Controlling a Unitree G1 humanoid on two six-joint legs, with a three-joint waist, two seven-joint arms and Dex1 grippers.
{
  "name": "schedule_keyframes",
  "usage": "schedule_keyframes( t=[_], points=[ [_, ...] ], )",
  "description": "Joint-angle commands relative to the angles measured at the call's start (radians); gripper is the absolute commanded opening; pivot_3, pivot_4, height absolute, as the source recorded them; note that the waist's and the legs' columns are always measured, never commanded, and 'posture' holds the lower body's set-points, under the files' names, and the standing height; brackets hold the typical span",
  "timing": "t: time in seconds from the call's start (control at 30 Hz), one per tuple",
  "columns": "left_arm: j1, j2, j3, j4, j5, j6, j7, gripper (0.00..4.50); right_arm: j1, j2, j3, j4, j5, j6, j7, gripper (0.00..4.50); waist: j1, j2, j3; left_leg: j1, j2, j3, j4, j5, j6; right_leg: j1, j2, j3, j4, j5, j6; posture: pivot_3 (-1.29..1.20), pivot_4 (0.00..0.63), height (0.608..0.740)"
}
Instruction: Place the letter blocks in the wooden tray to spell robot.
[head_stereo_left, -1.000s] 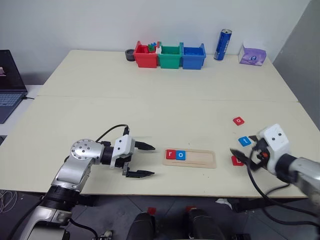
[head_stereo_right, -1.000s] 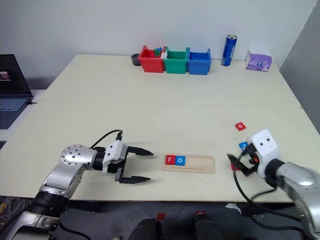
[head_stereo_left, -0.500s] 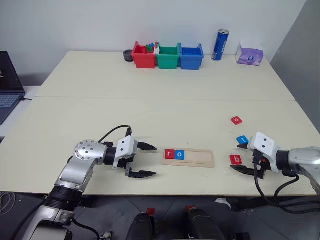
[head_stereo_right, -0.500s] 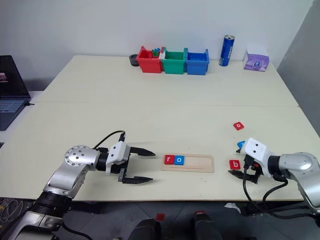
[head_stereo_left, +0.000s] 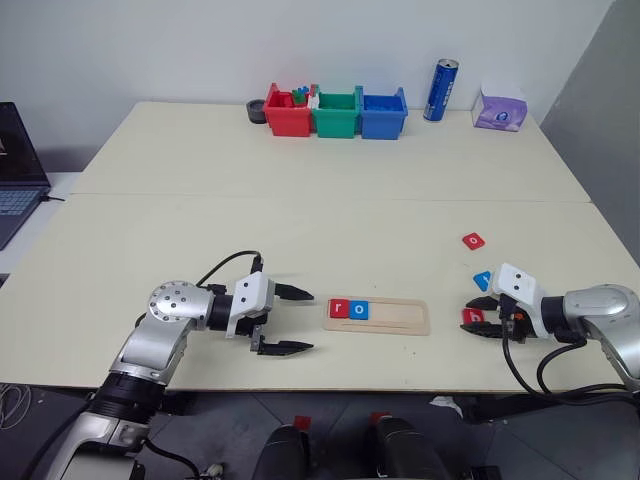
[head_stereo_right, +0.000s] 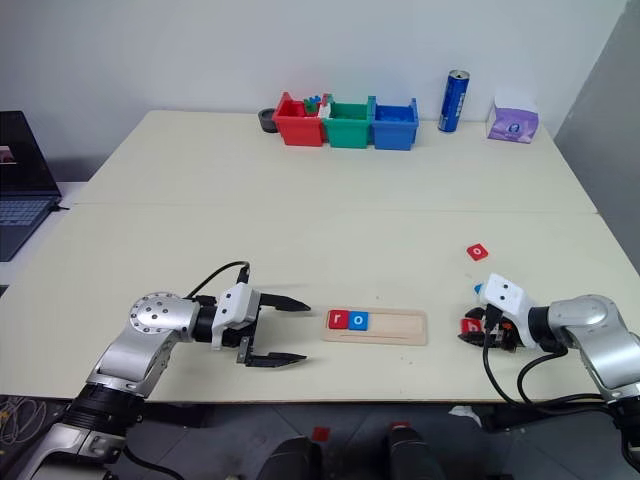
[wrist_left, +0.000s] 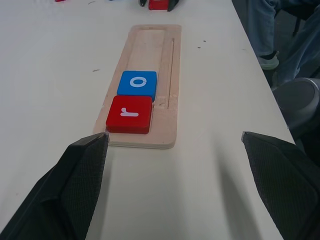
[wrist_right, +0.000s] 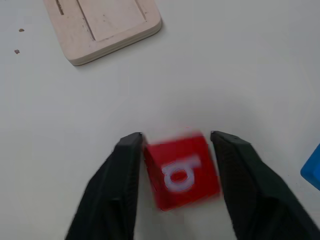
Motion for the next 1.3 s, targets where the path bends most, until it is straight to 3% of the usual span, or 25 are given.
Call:
schedule_keyframes(
  t=[0.03,0.23,0.4,0.7,0.93,1.3],
  points=[
    [0.007,0.013,0.021,-0.023,-0.013,0.006,0.010,4.50,-0.006,-0.017,-0.030,-0.067,0.037,0.028,0.032,1.38,0.000,0.000,0.000,0.000,0.000,0.000,0.000,0.000,0.000,0.000,0.000,0.000,0.000,0.000,0.000,0.00,0.150,0.740],
    [0.017,0.032,0.026,-0.018,-0.005,0.004,0.015,4.50,-0.060,0.028,-0.056,-0.297,0.152,0.182,-0.020,1.38,-0.002,0.000,0.000,0.000,0.001,-0.001,0.000,0.000,0.000,0.000,0.000,0.000,0.000,-0.001,0.001,0.00,0.150,0.740],
    [0.015,0.037,0.022,-0.012,0.001,-0.004,0.018,4.50,-0.110,0.086,0.000,-0.379,0.149,0.248,-0.085,1.38,0.002,0.000,0.000,0.000,0.000,-0.002,0.000,0.000,0.000,0.000,0.000,-0.001,0.000,-0.002,0.003,0.00,0.150,0.740],
    [0.020,0.039,0.017,0.002,0.016,-0.030,0.029,4.50,-0.221,0.235,0.203,-0.312,0.013,0.226,-0.186,1.38,0.000,0.000,0.000,-0.001,0.000,-0.001,0.000,0.000,0.000,0.000,0.000,-0.001,0.000,0.000,0.000,0.00,0.150,0.740],
    [0.038,0.043,0.020,-0.012,0.019,-0.032,0.037,4.50,-0.259,0.304,0.260,-0.258,-0.027,0.213,-0.195,1.38,0.000,0.000,0.000,-0.001,0.000,-0.002,0.000,0.000,0.000,0.000,0.000,-0.002,0.000,0.000,-0.001,0.00,0.150,0.740],
    [0.049,0.049,0.020,-0.021,0.019,-0.038,0.051,4.50,-0.286,0.315,0.300,-0.212,-0.057,0.166,-0.154,1.38,0.000,0.000,0.000,-0.001,0.000,-0.002,0.000,0.000,0.000,0.000,0.000,-0.002,0.000,0.000,-0.001,0.00,0.150,0.740]
  ],
)
